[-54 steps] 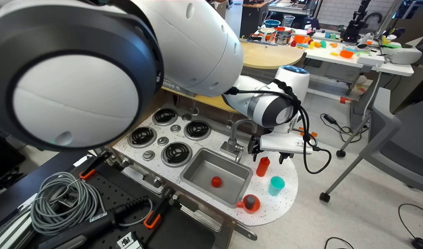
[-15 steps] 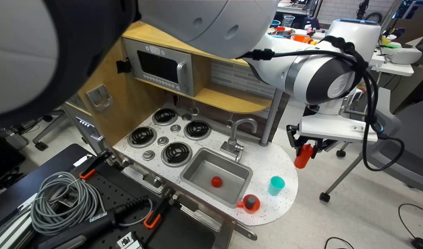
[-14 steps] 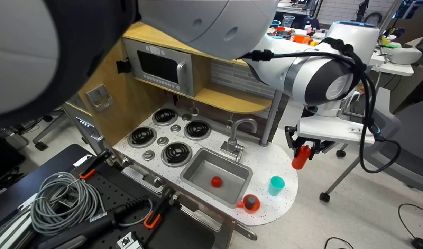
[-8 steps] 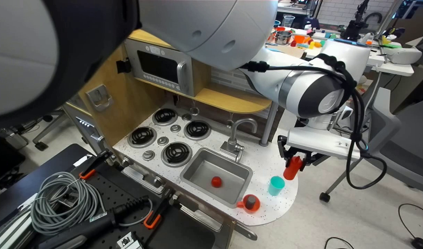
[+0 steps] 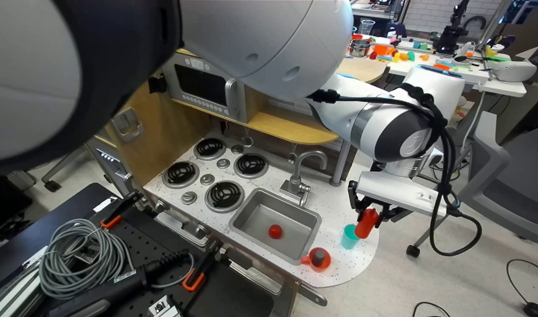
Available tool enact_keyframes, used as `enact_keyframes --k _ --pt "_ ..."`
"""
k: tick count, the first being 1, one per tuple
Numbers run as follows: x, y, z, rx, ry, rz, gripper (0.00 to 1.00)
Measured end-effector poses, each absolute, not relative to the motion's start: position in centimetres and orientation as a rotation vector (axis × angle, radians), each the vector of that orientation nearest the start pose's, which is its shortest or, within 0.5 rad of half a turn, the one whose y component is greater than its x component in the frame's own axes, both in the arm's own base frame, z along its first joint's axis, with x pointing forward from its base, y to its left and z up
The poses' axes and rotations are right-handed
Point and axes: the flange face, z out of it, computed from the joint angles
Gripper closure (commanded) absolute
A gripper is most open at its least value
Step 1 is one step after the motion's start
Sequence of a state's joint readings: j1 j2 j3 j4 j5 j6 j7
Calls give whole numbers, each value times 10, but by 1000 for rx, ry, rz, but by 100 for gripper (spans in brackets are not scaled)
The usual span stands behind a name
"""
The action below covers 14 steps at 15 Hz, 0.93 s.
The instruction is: Put the orange ketchup bottle in the blue cup
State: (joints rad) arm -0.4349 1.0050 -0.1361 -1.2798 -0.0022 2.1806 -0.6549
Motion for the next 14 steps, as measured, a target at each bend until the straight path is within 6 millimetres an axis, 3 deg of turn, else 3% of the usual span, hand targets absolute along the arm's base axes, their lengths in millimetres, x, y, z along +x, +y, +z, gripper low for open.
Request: enact_keyframes --k 14 --pt "634 -367 105 -3175 -229 168 86"
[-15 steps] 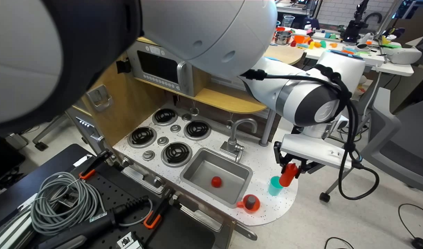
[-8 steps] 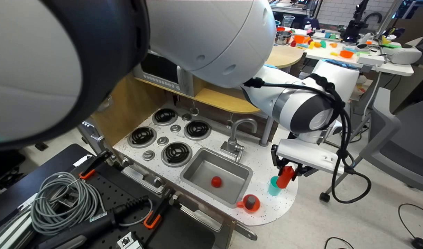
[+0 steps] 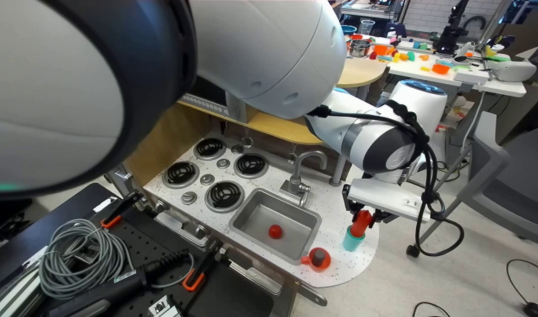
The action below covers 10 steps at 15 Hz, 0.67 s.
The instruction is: Put the orange ketchup bottle in the blue cup
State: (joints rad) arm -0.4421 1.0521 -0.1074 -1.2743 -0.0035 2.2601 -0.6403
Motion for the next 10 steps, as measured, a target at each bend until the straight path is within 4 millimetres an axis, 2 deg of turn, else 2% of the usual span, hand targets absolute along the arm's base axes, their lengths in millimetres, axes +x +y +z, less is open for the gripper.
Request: enact_keyframes --k 1,2,3,8,10 --pt "635 -367 104 -3174 -229 168 86" --pt "635 -366 104 -3173 -230 169 56" --pt "635 -365 103 -3172 -229 168 35" --pt "635 -366 103 -3173 -209 167 0" --pt "634 -367 104 -3175 -203 165 0"
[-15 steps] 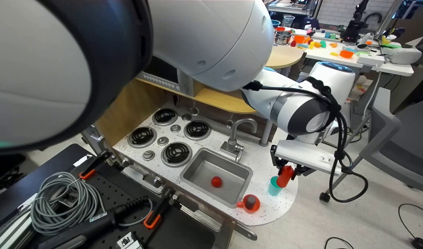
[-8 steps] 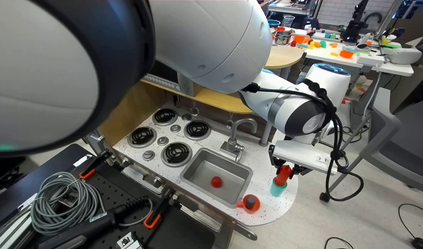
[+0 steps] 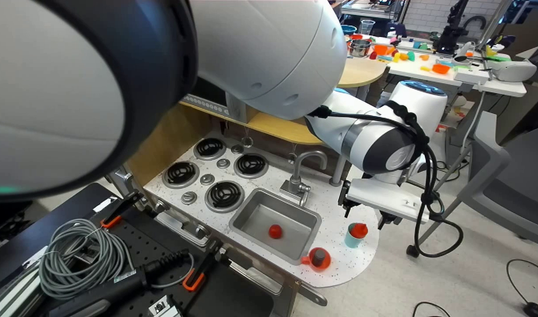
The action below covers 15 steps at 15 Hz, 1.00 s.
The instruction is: Put the orange ketchup bottle in the blue cup
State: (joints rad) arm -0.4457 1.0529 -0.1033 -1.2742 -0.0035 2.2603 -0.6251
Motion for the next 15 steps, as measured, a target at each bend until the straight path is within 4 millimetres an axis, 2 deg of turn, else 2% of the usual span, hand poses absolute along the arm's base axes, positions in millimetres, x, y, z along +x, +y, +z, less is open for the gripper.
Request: enact_keyframes --k 5,9,12,15 --pt "630 -378 121 -3186 -178 129 0" --pt "608 -385 150 -3190 -171 89 0" --pt "587 -386 183 -3181 -166 23 0" --pt "563 -393 231 -3181 -186 -48 0"
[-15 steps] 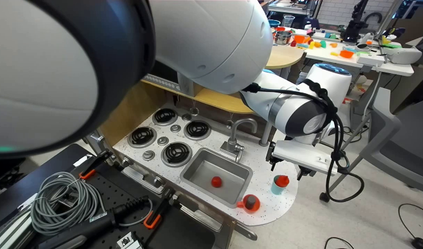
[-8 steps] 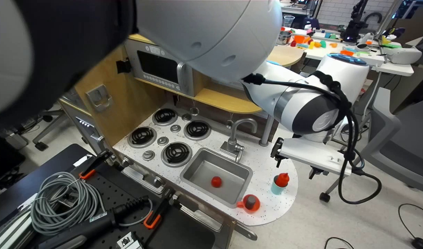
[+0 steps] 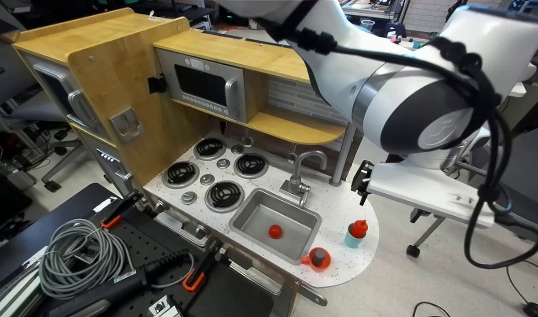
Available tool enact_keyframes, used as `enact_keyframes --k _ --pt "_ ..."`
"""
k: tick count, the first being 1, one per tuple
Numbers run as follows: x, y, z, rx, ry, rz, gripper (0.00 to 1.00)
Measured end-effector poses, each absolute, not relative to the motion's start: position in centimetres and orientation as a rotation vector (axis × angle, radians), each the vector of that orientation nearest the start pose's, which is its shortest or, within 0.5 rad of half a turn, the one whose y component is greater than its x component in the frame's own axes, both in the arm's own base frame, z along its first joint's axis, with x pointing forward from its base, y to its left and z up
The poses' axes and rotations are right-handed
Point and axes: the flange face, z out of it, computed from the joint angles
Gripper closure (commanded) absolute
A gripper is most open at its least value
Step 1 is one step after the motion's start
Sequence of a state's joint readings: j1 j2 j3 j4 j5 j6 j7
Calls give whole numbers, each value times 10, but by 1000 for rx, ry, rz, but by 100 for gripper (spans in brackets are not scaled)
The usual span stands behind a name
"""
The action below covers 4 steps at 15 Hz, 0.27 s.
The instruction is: Put the orange ketchup bottle in the blue cup
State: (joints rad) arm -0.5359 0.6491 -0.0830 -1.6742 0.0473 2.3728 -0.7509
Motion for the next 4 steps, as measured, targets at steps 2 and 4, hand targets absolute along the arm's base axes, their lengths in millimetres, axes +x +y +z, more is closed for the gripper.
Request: enact_keyframes --k 2,4 --pt "547 -397 254 -3183 -198 -66 0" --pt "540 -395 257 -3178 -201 -61 0"
